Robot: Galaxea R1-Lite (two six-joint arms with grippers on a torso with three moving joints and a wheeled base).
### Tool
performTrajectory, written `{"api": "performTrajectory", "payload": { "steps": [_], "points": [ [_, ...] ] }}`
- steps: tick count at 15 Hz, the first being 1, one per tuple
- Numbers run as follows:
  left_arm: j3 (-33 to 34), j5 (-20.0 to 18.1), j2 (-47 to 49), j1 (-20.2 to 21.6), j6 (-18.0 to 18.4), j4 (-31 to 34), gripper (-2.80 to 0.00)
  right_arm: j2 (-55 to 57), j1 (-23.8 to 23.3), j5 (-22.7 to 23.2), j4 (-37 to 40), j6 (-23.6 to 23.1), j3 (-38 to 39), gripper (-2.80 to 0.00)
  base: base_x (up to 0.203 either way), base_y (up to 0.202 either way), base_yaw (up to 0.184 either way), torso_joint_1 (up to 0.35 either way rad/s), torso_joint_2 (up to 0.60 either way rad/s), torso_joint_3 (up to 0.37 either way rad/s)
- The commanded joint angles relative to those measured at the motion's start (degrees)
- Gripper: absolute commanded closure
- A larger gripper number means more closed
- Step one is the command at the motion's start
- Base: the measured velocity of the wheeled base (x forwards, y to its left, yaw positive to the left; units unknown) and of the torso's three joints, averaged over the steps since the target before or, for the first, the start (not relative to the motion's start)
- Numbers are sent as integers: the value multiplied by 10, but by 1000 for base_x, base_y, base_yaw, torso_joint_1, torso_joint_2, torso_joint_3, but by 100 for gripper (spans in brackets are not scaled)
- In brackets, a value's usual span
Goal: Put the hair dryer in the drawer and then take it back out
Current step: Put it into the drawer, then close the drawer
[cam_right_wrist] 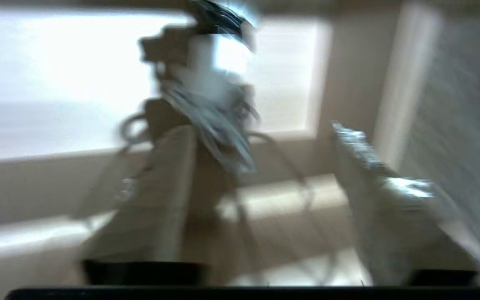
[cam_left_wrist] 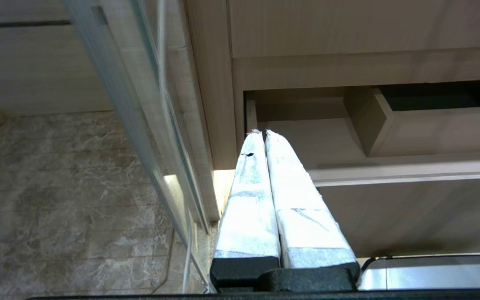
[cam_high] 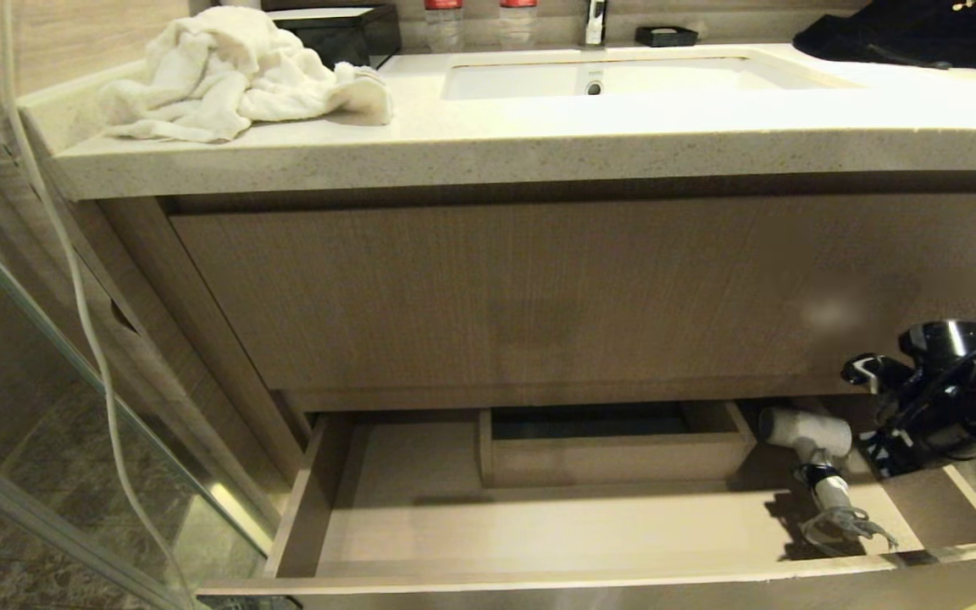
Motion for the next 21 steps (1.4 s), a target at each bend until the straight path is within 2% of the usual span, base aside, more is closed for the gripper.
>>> {"api": "performTrajectory", "payload": {
  "steps": [1, 5, 8, 10, 13, 17, 21],
  "points": [
    [0, 0, 1, 0, 0, 0, 0, -84, 2, 0, 9, -4, 36, 0, 0, 0, 0, 0, 0, 0],
    [1, 0, 1, 0, 0, 0, 0, -192, 5, 0, 82, -18, 111, 0, 0, 0, 0, 0, 0, 0],
    [1, 0, 1, 0, 0, 0, 0, -265, 6, -2, 199, -19, 178, 0, 0, 0, 0, 0, 0, 0],
    [1, 0, 1, 0, 0, 0, 0, -270, 12, -3, 238, -18, 212, 0, 0, 0, 0, 0, 0, 0],
    [1, 0, 1, 0, 0, 0, 0, -232, 23, -4, 232, -12, 215, 0, 0, 0, 0, 0, 0, 0],
    [1, 0, 1, 0, 0, 0, 0, -119, 34, -7, 146, 5, 196, 0, 0, 0, 0, 0, 2, 11],
    [1, 0, 1, 0, 0, 0, 0, -52, 35, -9, 121, 1, 166, 0, 0, 0, 0, 0, 0, 0]
  ]
}}
